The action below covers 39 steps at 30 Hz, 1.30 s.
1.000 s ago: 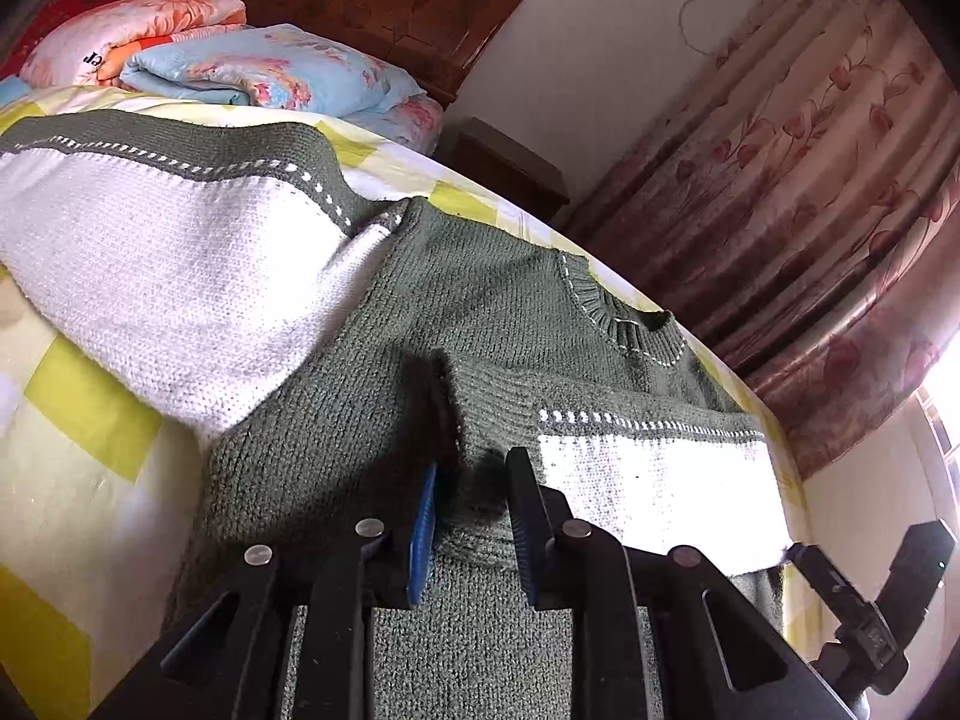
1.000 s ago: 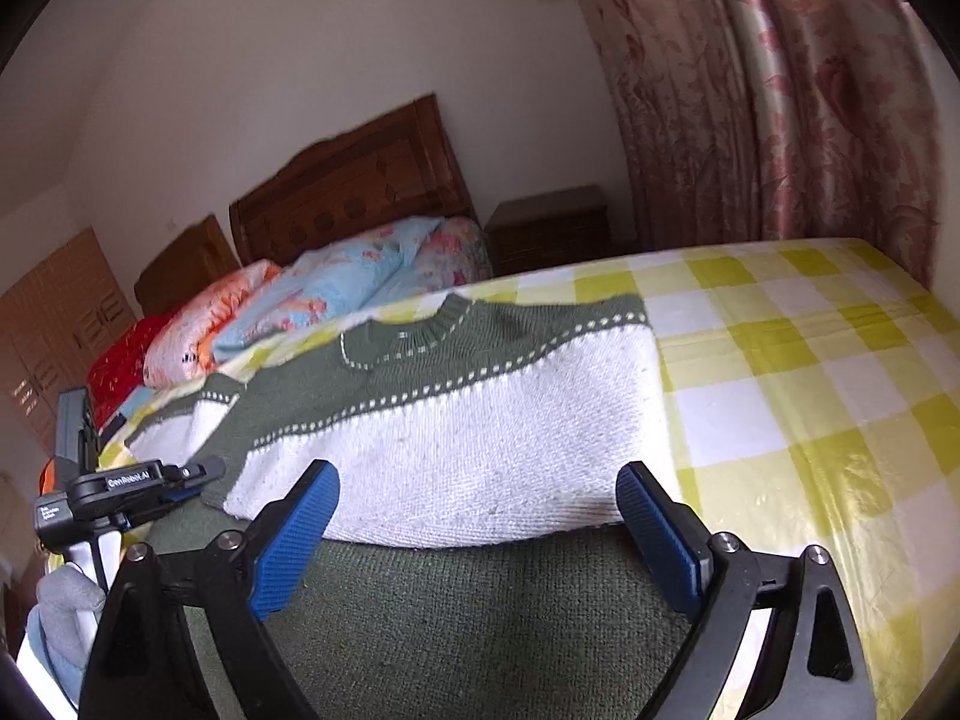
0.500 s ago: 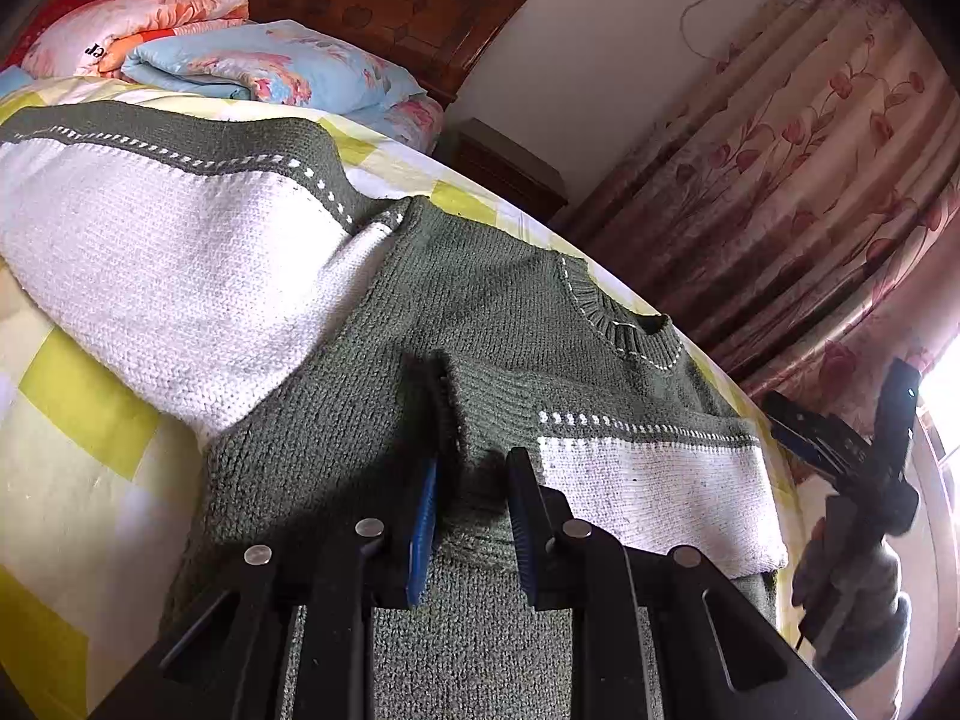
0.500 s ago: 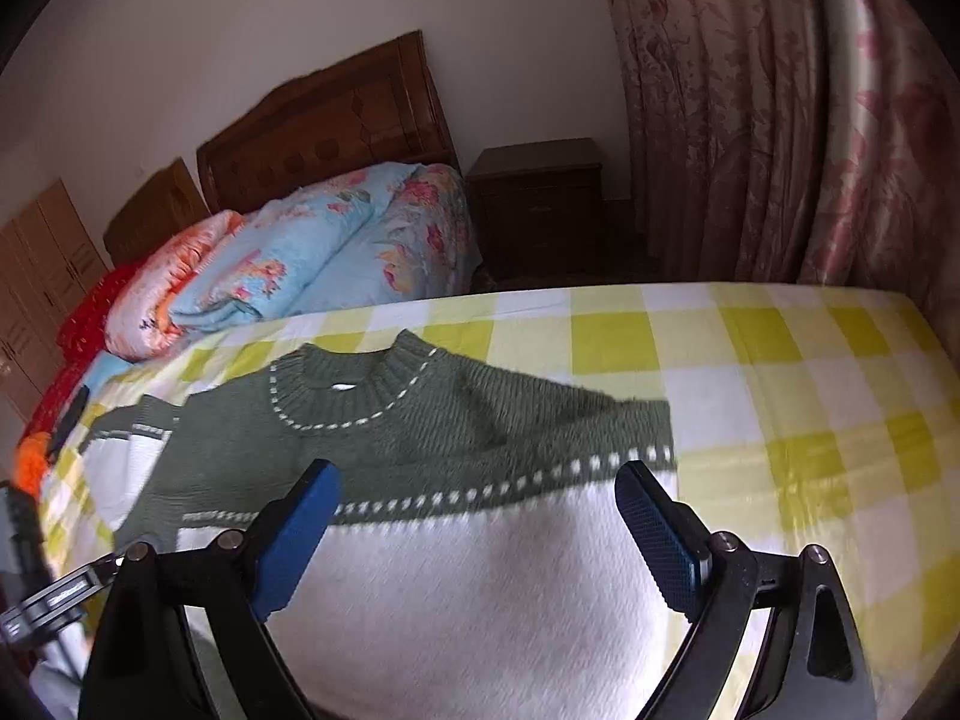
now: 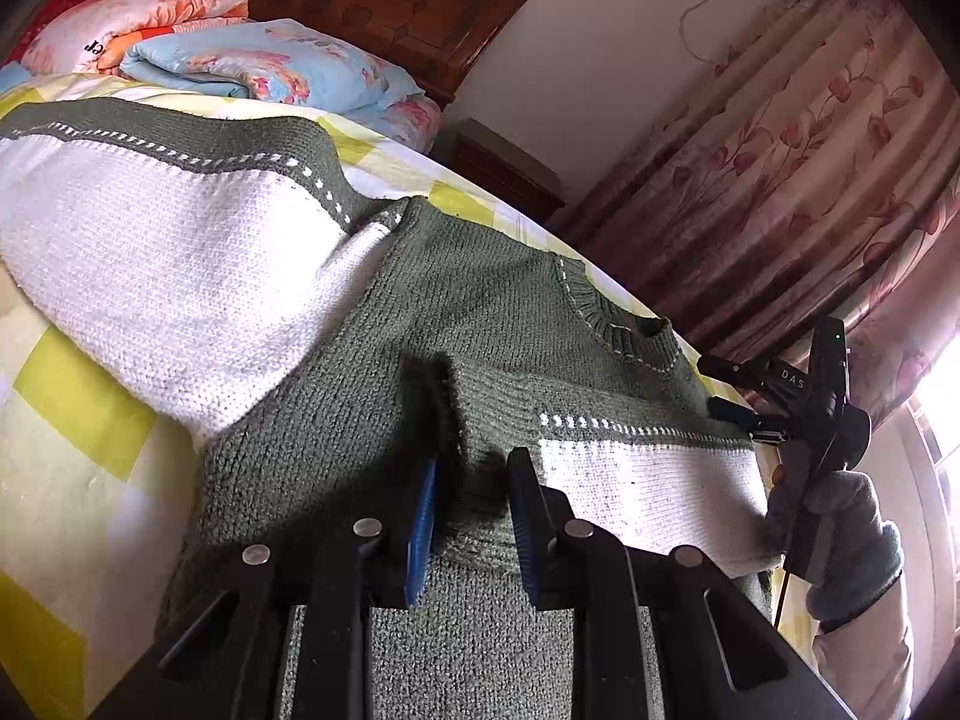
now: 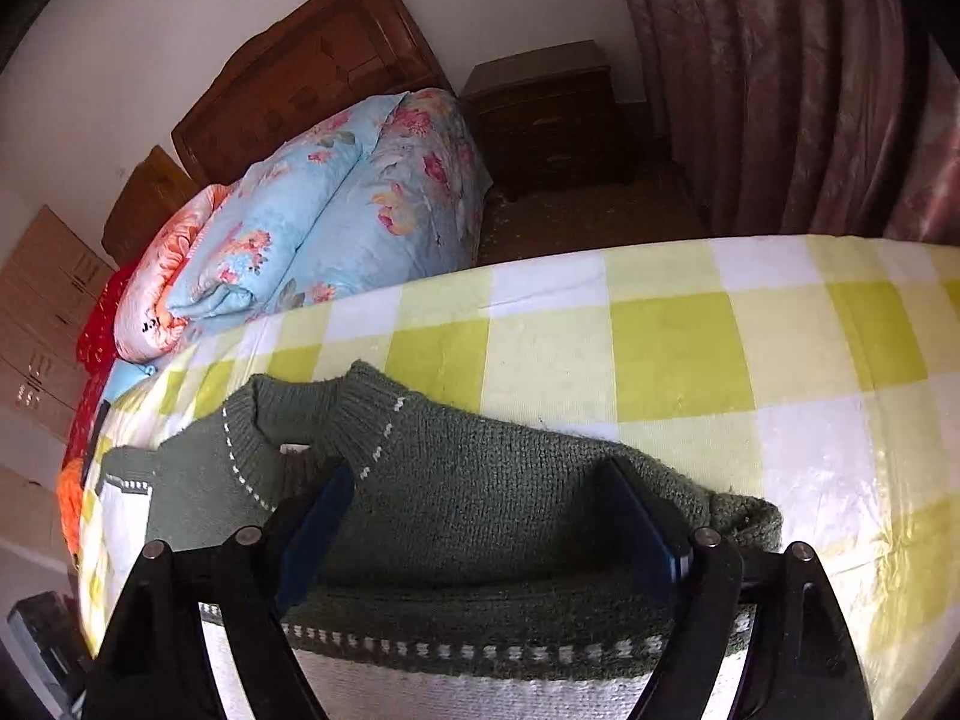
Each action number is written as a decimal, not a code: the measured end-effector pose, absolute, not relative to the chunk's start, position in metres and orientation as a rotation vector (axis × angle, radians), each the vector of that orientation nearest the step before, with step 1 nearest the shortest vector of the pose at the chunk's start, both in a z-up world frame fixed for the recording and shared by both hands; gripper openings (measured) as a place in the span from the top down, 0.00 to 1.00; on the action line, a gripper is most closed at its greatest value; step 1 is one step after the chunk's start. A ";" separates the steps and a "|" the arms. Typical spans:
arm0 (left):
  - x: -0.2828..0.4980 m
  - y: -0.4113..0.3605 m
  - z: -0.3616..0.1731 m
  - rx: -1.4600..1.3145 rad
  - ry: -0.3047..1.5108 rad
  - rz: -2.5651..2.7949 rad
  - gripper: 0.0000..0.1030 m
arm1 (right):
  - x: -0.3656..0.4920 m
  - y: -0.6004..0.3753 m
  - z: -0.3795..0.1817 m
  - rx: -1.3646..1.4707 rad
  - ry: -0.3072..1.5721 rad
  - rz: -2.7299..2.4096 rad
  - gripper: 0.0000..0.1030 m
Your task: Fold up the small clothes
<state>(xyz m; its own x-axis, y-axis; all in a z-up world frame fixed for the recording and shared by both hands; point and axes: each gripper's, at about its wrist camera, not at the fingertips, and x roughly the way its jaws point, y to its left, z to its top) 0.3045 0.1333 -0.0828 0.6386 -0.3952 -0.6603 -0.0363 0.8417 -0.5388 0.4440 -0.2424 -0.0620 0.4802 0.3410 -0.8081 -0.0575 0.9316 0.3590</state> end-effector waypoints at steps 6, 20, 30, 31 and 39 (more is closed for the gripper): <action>0.304 0.135 -0.083 -0.551 0.861 -0.217 0.77 | 0.436 -0.250 -0.058 0.319 1.053 0.211 0.00; 0.304 0.133 -0.082 -0.550 0.858 -0.214 0.77 | 0.368 -0.207 -0.053 -0.054 1.025 0.079 0.00; 0.304 0.137 -0.084 -0.581 0.859 -0.223 0.77 | 0.303 -0.138 -0.059 -0.188 0.938 0.185 0.00; 0.303 0.141 -0.084 -0.611 0.859 -0.227 0.77 | 0.302 -0.142 -0.055 -0.161 0.951 0.166 0.00; 0.264 0.262 -0.058 -0.966 0.544 -0.081 0.58 | 0.278 -0.145 -0.056 -0.096 0.921 0.193 0.00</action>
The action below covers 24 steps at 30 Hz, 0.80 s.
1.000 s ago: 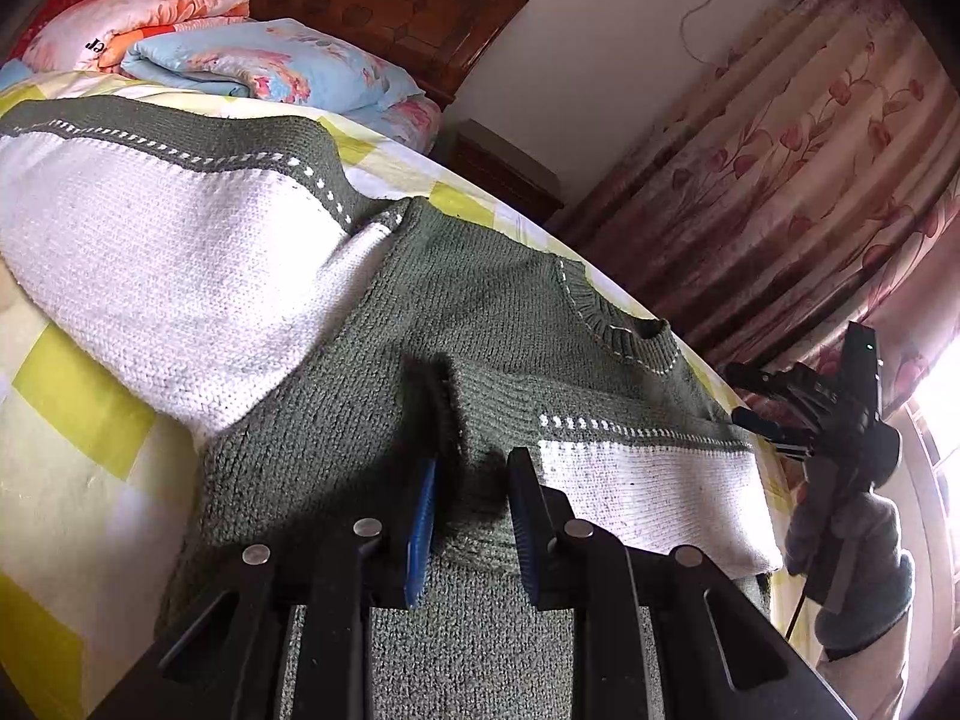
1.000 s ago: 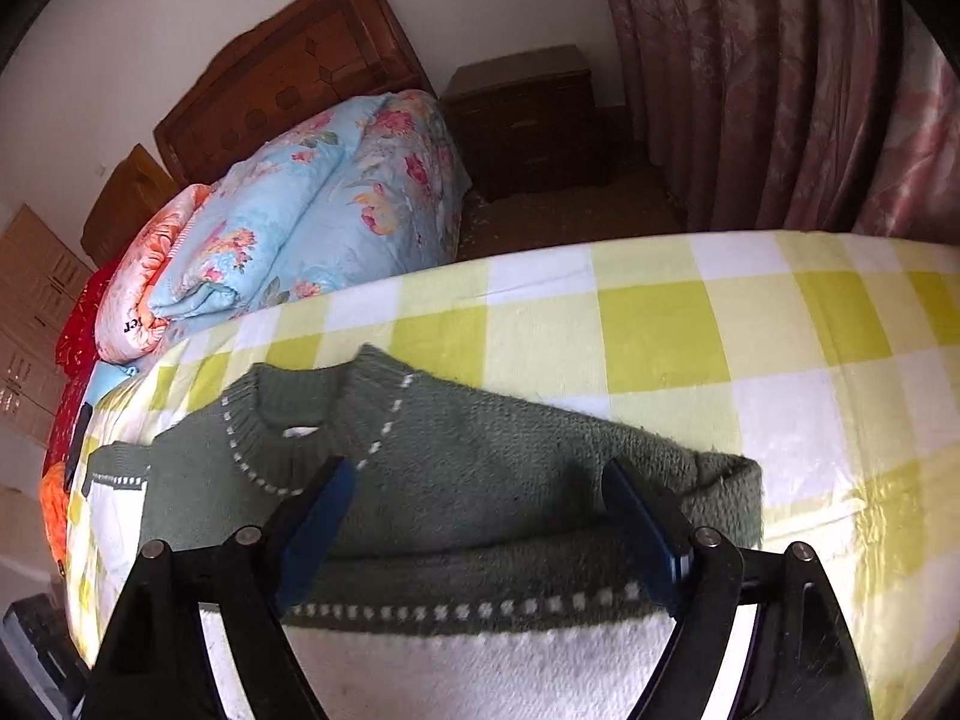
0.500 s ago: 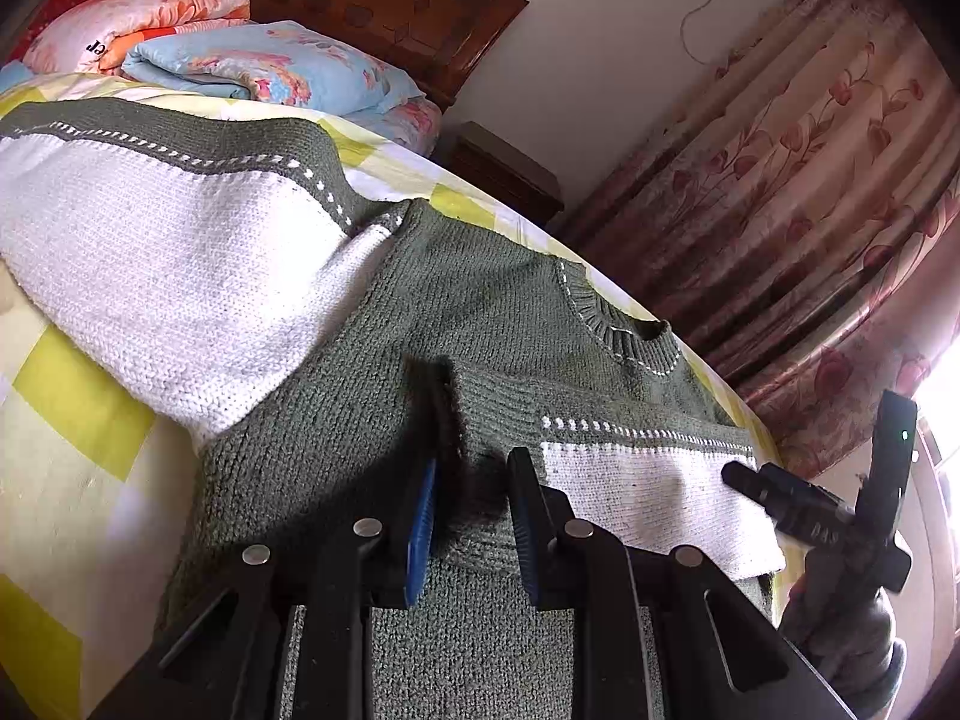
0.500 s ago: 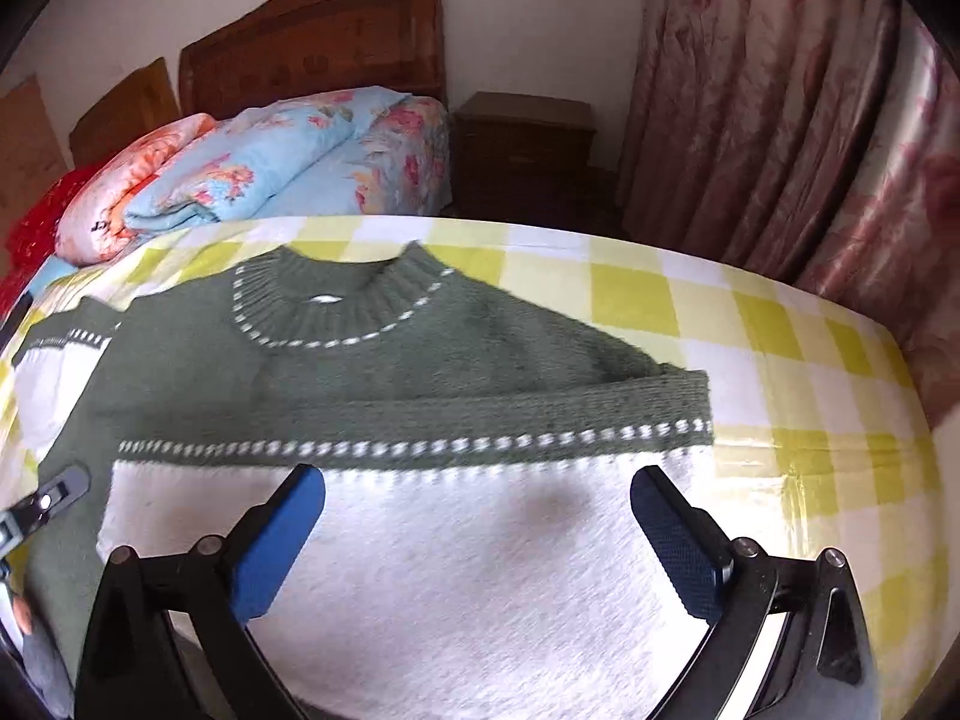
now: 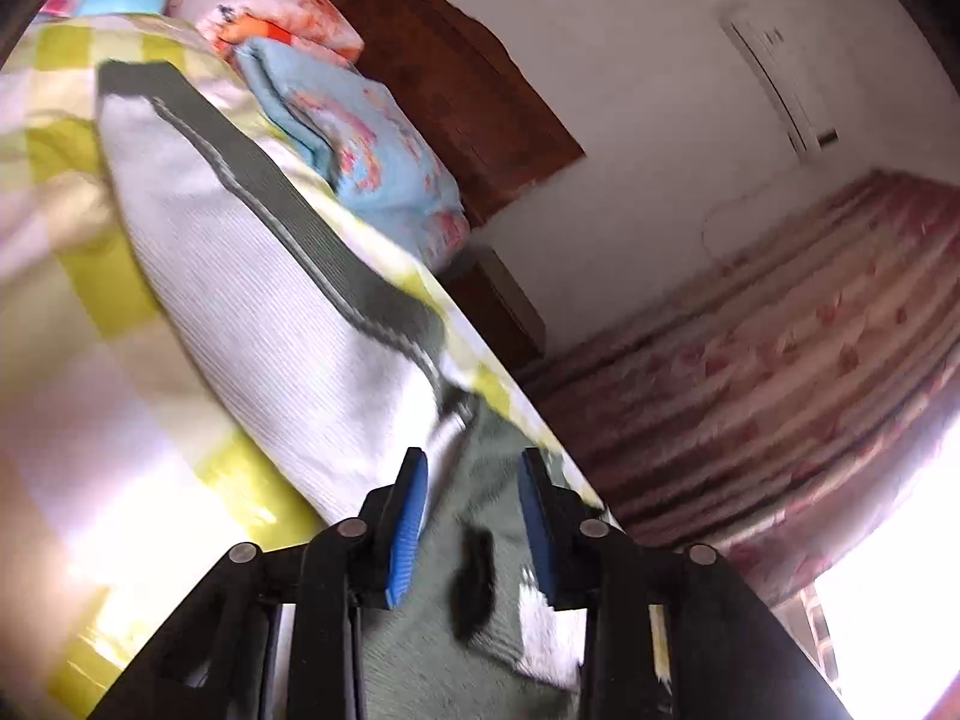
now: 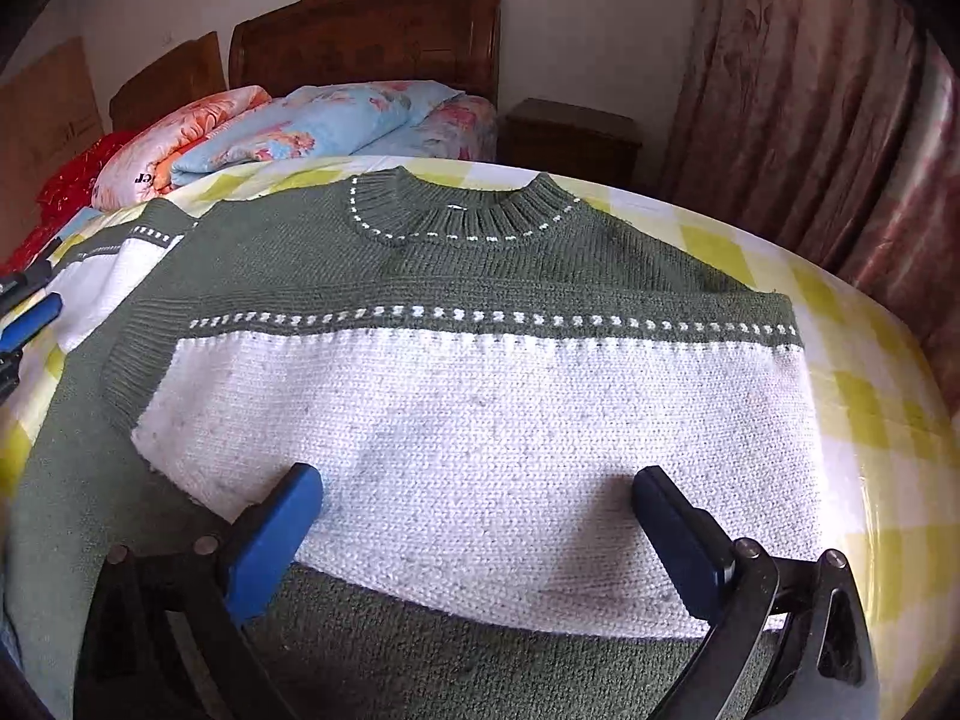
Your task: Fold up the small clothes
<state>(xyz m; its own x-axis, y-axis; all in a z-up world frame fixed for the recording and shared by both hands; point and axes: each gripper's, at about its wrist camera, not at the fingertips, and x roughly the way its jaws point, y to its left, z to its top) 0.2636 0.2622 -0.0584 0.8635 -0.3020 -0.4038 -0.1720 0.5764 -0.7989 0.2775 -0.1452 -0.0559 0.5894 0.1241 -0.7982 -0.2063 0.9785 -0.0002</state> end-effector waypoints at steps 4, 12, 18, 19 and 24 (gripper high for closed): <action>0.253 0.357 -0.075 -1.149 0.475 0.133 0.36 | 0.280 -0.145 -0.058 -0.095 0.914 0.188 0.00; 0.302 0.444 -0.113 -1.260 0.615 0.208 0.38 | 0.292 -0.137 -0.066 -0.083 0.909 0.191 0.00; 0.338 0.451 -0.122 -1.191 0.684 0.295 0.94 | 0.291 -0.139 -0.065 -0.073 0.906 0.195 0.00; 0.336 0.449 -0.120 -1.187 0.668 0.300 0.94 | 0.291 -0.140 -0.065 -0.067 0.904 0.198 0.00; 0.317 0.391 -0.056 -0.944 0.506 0.189 0.93 | 0.283 -0.153 -0.057 0.029 0.834 0.207 0.00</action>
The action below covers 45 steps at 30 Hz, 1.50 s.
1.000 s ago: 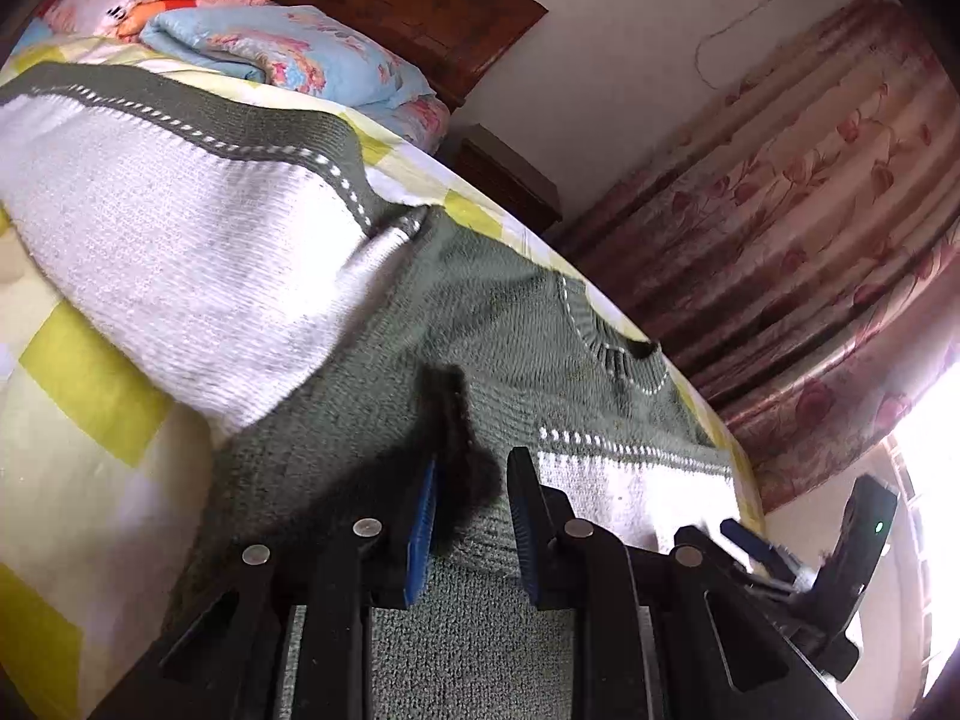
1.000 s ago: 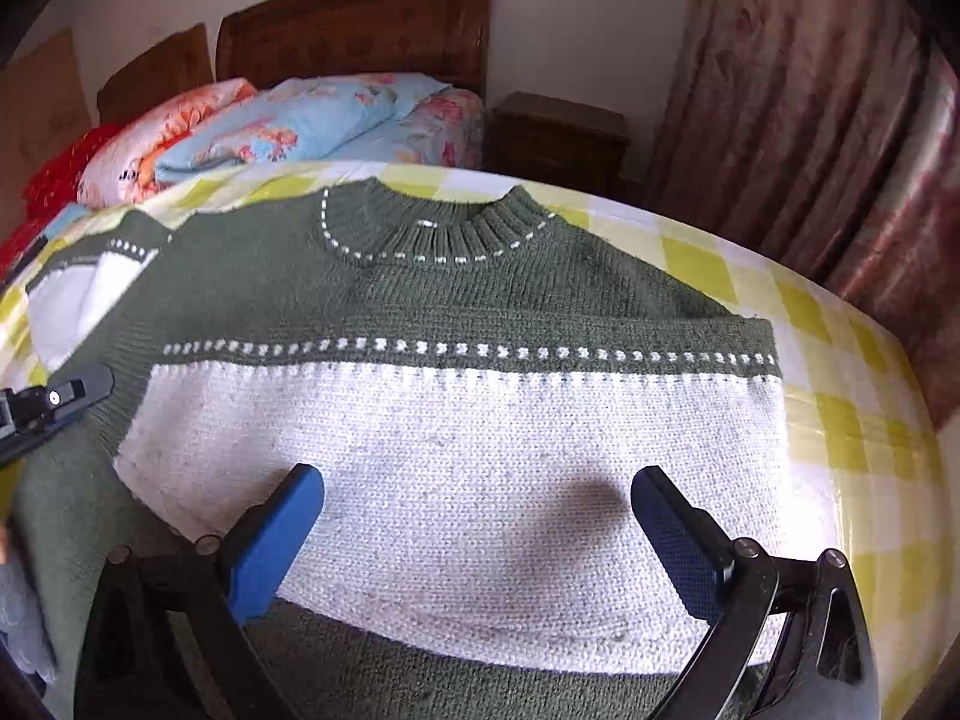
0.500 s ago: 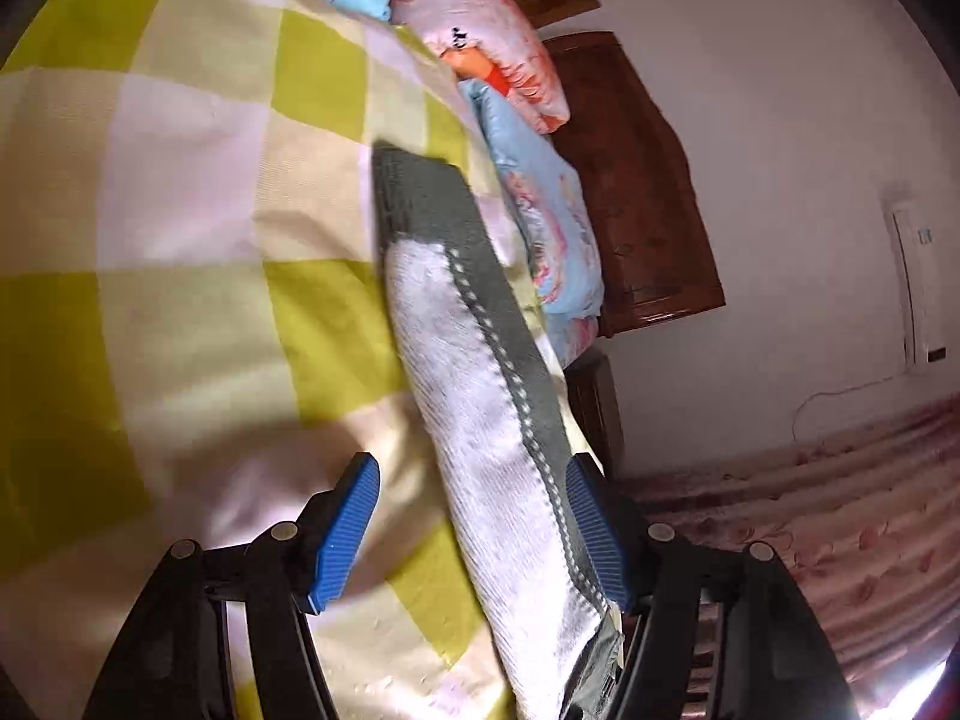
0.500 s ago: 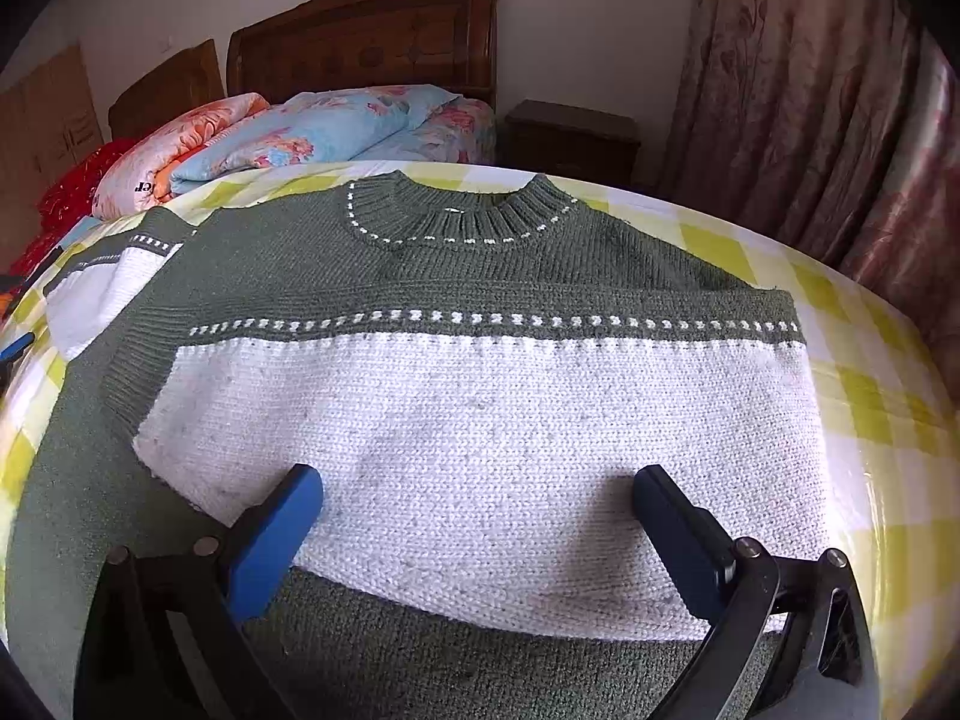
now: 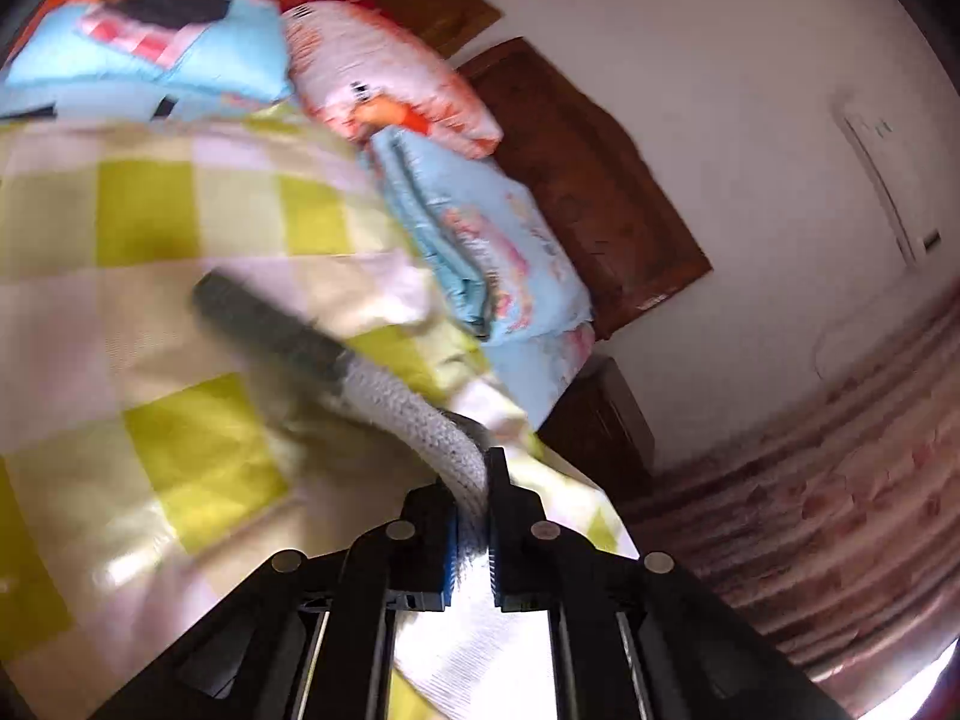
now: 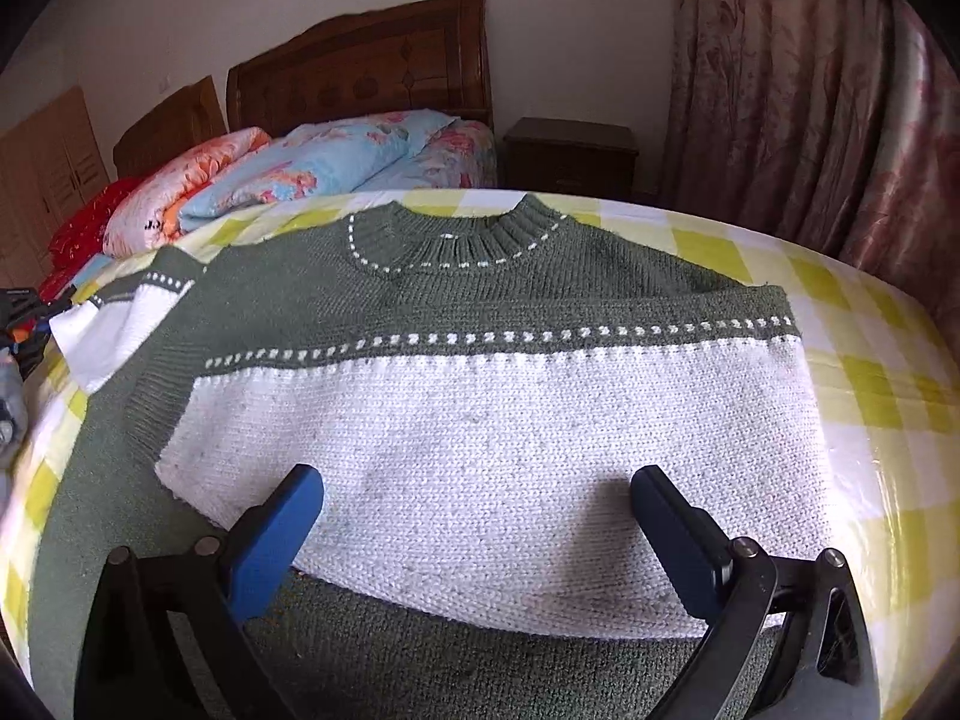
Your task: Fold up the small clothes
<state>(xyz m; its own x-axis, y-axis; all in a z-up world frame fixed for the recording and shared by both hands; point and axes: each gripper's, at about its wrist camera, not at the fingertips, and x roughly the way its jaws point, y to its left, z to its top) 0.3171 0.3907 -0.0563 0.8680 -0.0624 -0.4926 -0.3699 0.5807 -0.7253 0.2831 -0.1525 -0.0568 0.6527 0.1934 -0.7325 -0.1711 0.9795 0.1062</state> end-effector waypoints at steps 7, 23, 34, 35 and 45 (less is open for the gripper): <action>0.329 0.209 0.036 -0.615 0.451 -0.211 0.93 | 0.255 -0.214 -0.035 0.364 0.565 0.149 0.00; 0.270 0.097 -0.021 -0.306 0.652 -0.186 0.73 | 0.238 -0.280 -0.036 0.697 0.417 0.070 0.00; 0.244 0.181 -0.065 -0.547 0.657 0.012 0.76 | 0.248 -0.235 -0.033 0.461 0.489 0.161 0.00; 0.244 0.181 -0.067 -0.533 0.672 0.020 0.76 | 0.250 -0.229 -0.034 0.434 0.506 0.171 0.00; 0.259 0.164 -0.080 -0.441 0.774 0.090 0.74 | 0.297 -0.201 -0.061 0.324 0.815 0.239 0.00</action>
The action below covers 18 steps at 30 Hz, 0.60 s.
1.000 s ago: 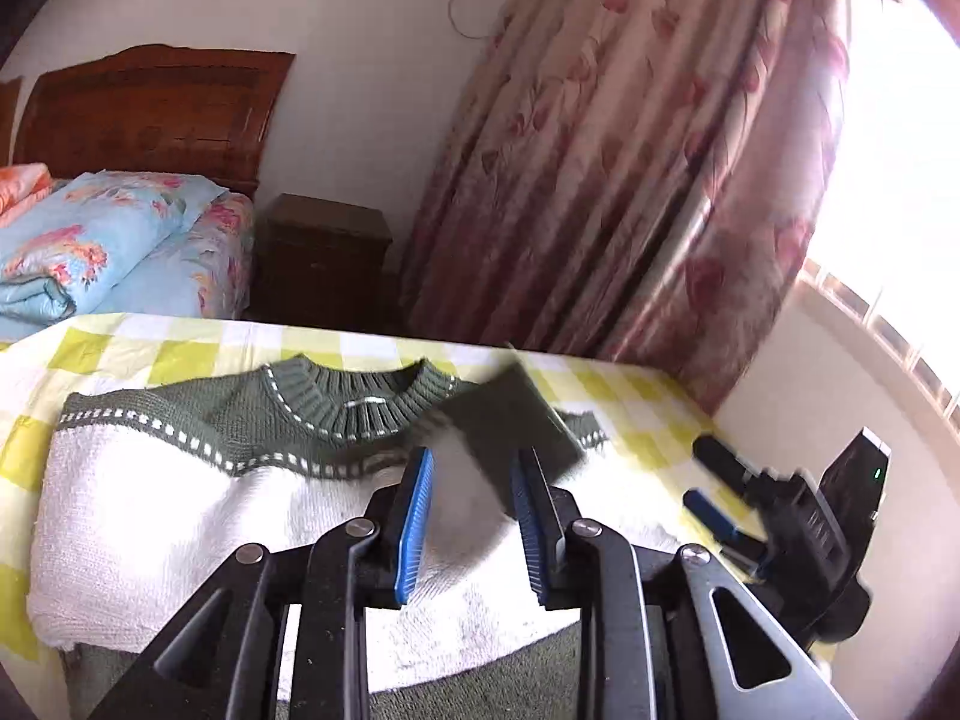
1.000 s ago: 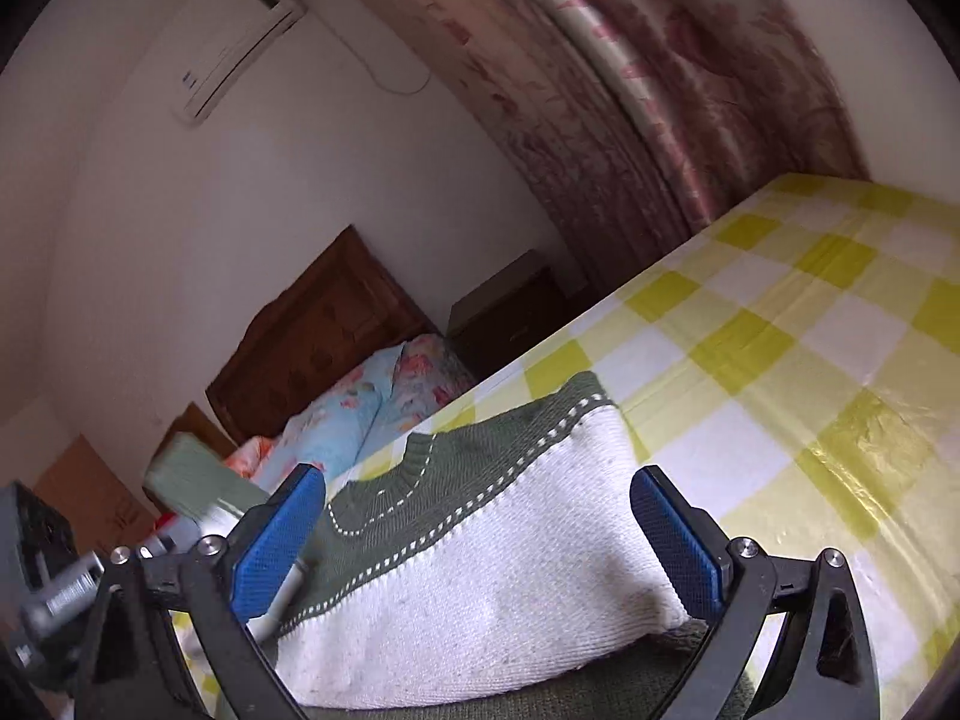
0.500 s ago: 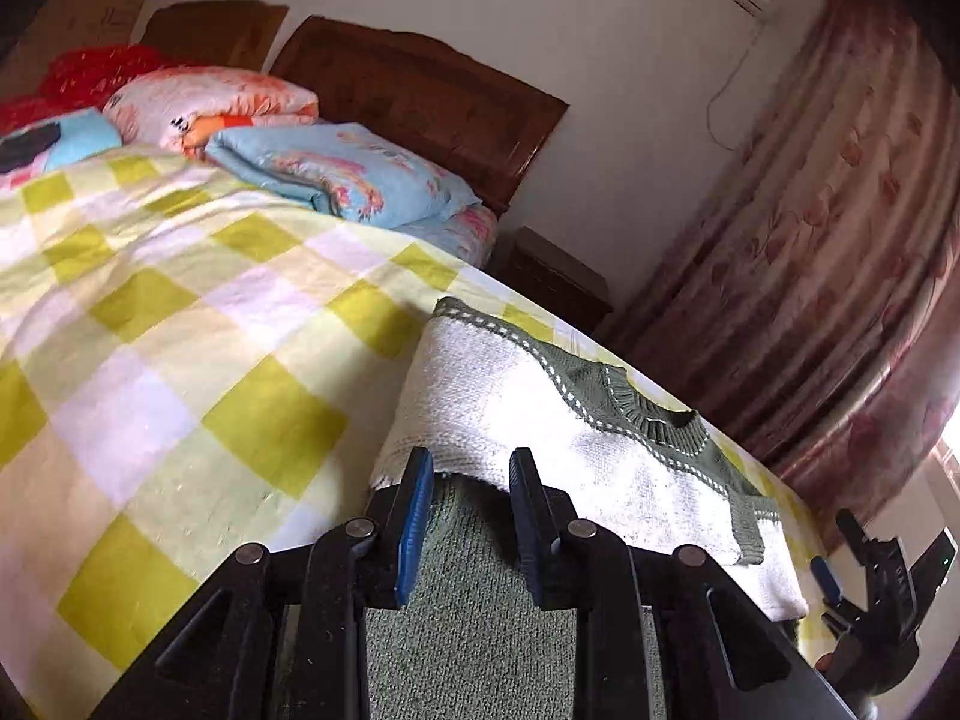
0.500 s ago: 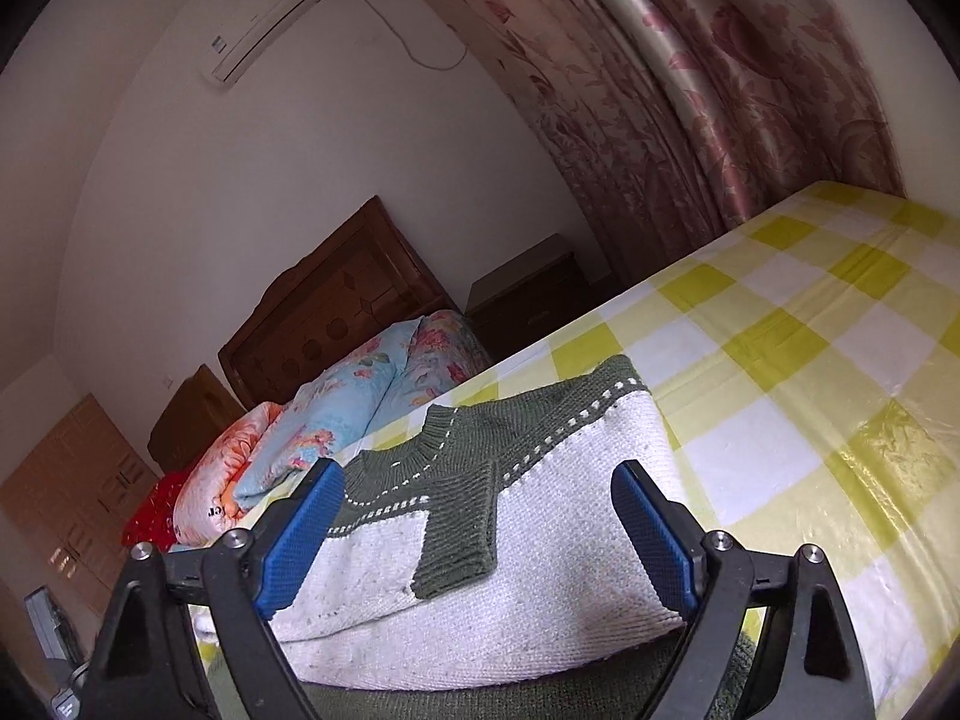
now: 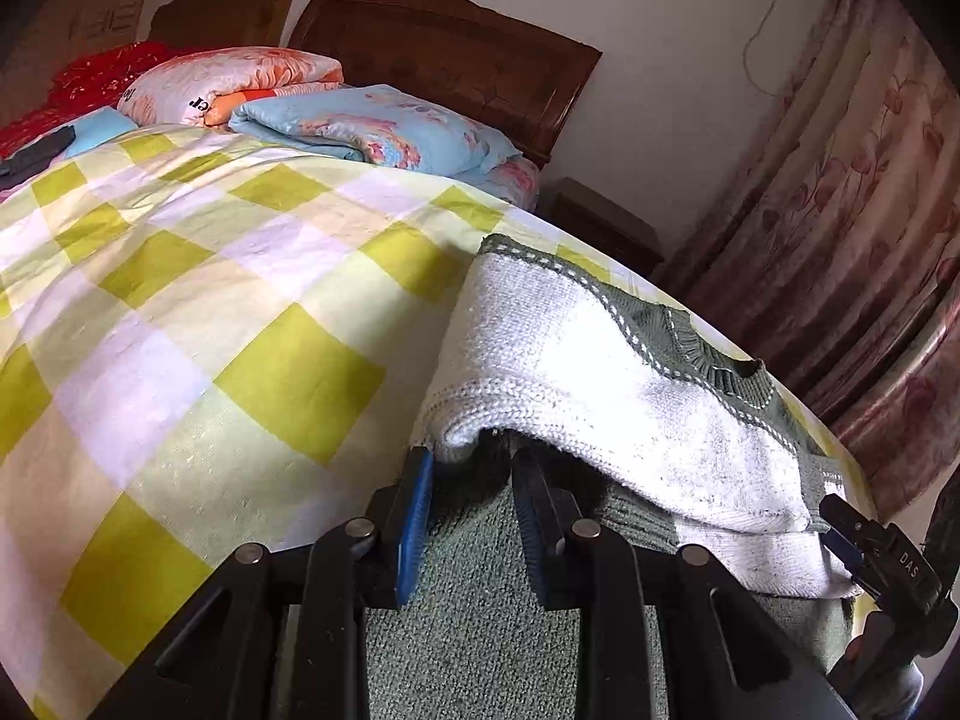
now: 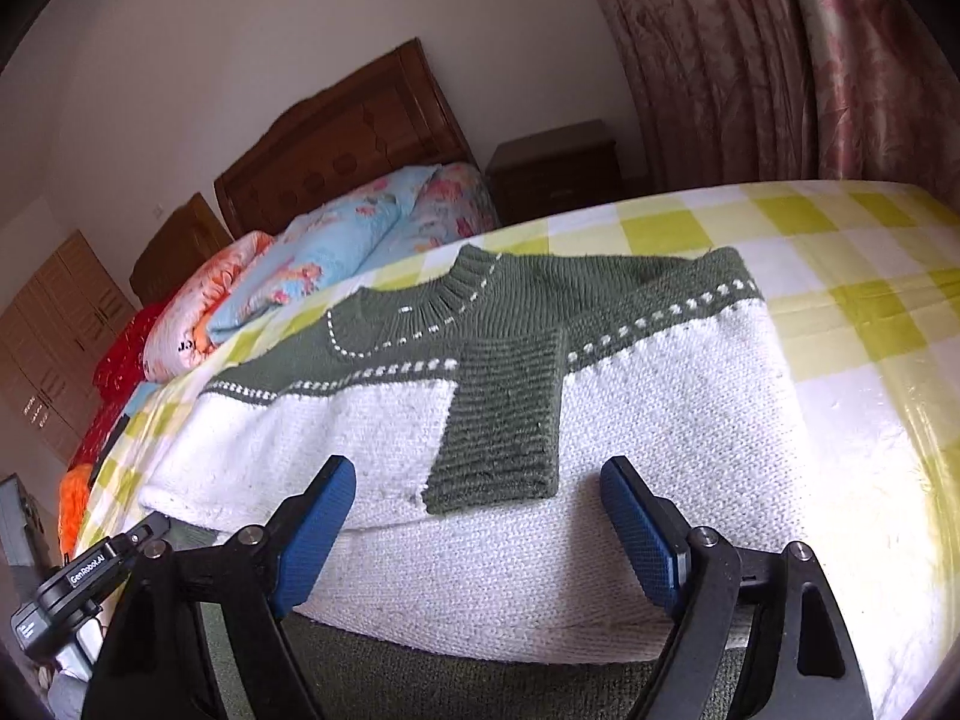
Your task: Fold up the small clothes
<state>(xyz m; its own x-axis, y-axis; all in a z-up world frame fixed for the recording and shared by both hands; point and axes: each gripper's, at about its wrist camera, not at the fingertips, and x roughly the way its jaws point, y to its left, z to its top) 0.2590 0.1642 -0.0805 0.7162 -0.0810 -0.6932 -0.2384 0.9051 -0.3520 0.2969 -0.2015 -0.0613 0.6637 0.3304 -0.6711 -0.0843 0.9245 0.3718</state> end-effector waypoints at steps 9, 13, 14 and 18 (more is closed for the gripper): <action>0.259 0.170 -0.081 -0.477 0.760 0.092 0.72 | 0.319 -0.188 -0.061 0.243 0.855 0.236 0.00; 0.260 0.170 -0.081 -0.481 0.759 0.093 0.72 | 0.304 -0.208 -0.051 0.366 0.780 0.251 0.00; 0.259 0.170 -0.081 -0.481 0.759 0.093 0.72 | 0.297 -0.213 -0.044 0.389 0.750 0.260 0.00; 0.259 0.170 -0.081 -0.480 0.759 0.093 0.72 | 0.262 -0.224 -0.013 0.444 0.633 0.284 0.00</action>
